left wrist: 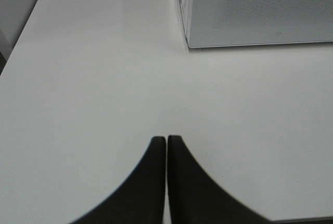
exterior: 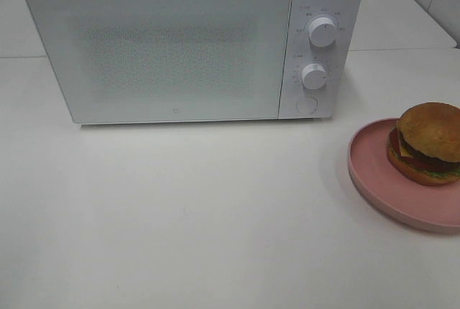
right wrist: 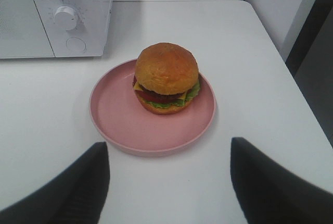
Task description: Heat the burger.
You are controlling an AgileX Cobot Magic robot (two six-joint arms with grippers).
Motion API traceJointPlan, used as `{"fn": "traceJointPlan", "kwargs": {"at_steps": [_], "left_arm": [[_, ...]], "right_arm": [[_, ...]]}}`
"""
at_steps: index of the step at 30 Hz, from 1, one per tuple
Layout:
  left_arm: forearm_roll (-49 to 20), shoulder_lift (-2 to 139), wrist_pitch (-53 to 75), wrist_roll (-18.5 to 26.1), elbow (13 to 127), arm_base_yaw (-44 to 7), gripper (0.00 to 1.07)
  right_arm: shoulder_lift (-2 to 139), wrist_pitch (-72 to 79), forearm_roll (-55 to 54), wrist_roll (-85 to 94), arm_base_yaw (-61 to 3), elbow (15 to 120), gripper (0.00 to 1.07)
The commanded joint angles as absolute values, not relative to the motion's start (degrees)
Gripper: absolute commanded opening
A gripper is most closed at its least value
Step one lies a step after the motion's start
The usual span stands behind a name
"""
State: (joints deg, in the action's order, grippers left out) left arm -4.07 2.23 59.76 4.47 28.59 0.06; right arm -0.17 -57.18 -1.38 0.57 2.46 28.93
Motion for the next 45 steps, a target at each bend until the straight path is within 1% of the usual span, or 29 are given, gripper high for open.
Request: {"fn": "traceJointPlan", "kwargs": {"at_steps": [1,13,17,42,44,45], "left_arm": [[-4.41,1.83,59.13,4.3,28.48,0.29,0.0],[-4.41,1.66,59.13,4.3,28.48,-0.06,0.0],[-4.41,-0.97,59.13,4.35,28.48,-1.15,0.0],[-4.24,-1.66,59.13,4.35,28.48,-0.86,0.0],[-4.24,-1.66,59.13,4.35,28.48,-0.86,0.0],[-4.24,-1.66,59.13,4.35,28.48,-0.86,0.0]], "right_arm": [[-1.89,-56.78,-1.55,0.97,2.69,28.99,0.61],[-1.89,-56.78,-1.55,0.97,2.69,28.99,0.61],[-1.89,-56.78,-1.55,0.97,2.69,28.99,0.61],[-1.89,-56.78,-1.55,0.92,2.58,28.99,0.61],[-1.89,-56.78,-1.49,0.46,0.06,28.99,0.61],[-1.89,-56.78,-1.49,0.46,0.06,28.99,0.61]]}}
